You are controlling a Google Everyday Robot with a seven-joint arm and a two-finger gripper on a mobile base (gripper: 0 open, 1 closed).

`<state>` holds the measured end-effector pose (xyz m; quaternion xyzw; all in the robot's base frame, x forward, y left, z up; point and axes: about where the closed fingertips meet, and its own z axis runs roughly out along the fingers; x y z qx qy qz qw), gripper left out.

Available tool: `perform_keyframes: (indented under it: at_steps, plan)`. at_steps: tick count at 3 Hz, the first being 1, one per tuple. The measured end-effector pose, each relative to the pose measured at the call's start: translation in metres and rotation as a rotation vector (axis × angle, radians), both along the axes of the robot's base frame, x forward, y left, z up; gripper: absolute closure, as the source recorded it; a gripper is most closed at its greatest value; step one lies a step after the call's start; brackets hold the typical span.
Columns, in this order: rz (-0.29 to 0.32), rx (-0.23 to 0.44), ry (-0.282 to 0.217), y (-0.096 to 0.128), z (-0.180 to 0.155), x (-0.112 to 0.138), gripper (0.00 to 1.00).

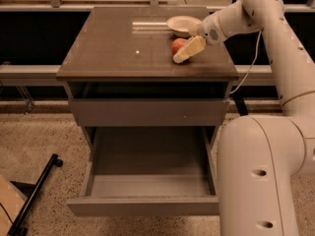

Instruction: Pick apple from middle drawer and place on counter

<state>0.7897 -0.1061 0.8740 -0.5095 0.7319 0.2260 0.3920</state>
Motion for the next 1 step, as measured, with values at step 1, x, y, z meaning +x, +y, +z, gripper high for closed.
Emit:
perform_keyframes:
  at_steps: [1]
  plan:
    - [0.000,0.000,0.000,0.0000,0.0000,0.0000,0.00]
